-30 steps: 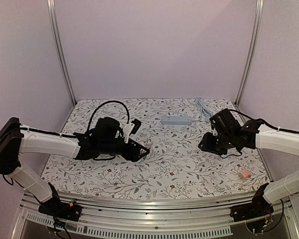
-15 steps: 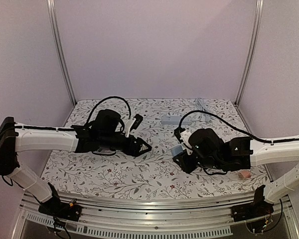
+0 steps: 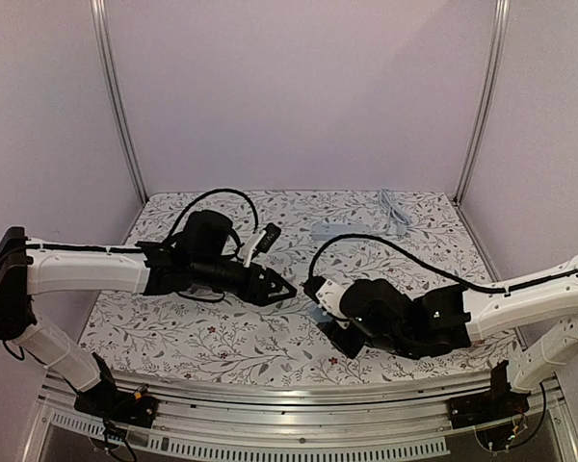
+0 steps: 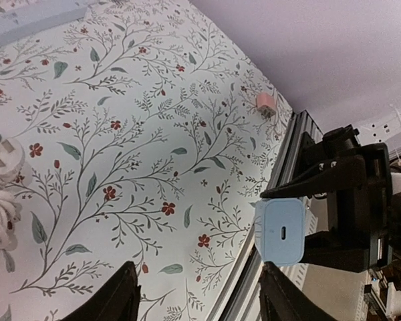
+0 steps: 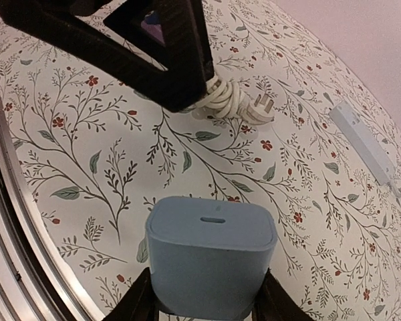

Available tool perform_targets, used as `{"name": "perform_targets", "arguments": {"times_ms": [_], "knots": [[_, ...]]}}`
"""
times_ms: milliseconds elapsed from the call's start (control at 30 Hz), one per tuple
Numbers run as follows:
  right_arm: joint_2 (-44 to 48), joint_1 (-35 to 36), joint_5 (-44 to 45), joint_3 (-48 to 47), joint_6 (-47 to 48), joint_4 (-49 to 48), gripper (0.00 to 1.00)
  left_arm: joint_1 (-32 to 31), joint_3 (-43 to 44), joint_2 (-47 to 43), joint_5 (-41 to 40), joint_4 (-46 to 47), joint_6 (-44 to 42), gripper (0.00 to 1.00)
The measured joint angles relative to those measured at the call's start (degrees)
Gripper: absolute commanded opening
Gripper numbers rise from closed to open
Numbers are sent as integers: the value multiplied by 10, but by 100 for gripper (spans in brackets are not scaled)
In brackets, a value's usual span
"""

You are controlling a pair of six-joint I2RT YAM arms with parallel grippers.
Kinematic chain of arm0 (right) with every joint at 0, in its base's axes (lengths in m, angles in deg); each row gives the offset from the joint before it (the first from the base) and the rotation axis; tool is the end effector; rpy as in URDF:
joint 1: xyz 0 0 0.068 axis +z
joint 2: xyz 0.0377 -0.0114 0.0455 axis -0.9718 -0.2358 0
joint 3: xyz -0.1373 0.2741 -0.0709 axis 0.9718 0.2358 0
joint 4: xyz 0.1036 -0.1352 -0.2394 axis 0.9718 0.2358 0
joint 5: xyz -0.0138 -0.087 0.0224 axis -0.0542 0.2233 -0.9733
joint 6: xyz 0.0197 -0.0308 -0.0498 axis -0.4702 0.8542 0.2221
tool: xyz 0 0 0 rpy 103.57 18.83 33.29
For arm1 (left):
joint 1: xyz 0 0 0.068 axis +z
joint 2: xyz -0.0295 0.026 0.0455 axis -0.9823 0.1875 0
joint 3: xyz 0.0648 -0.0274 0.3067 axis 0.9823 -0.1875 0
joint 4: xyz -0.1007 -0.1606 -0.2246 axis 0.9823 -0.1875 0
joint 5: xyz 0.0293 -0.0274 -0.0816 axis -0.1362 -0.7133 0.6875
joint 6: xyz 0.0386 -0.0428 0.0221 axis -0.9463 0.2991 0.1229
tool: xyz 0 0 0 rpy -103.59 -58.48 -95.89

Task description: Insert the plug

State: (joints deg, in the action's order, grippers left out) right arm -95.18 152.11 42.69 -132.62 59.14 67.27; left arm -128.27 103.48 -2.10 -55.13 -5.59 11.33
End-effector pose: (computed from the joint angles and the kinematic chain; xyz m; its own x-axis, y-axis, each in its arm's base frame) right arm 0.1023 0.3141 0.2433 -0.2751 -0.5788 -0.7677 -0.7414 0.6361 -0.2139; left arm 0.2174 -0.2811 0.2457 -0.7339 0.2260 -0.6405 0.6566 0.4776 -0.5838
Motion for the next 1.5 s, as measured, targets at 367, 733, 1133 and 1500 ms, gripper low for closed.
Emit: {"name": "perform_targets", "arguments": {"times_ms": [367, 733, 1133, 1500], "knots": [[0, 19, -2, -13, 29, 4, 0, -30, 17, 17, 67, 23, 1, 60], [-1, 26, -3, -25, 30, 25, 0, -53, 48, 51, 75, 17, -6, 53], [-18, 34, 16, -42, 38, 61, 0, -60, 59, 74, 95, 10, -10, 47], [-33, 46, 53, -70, 54, 97, 0, -64, 59, 90, 122, 17, -9, 42]]}}
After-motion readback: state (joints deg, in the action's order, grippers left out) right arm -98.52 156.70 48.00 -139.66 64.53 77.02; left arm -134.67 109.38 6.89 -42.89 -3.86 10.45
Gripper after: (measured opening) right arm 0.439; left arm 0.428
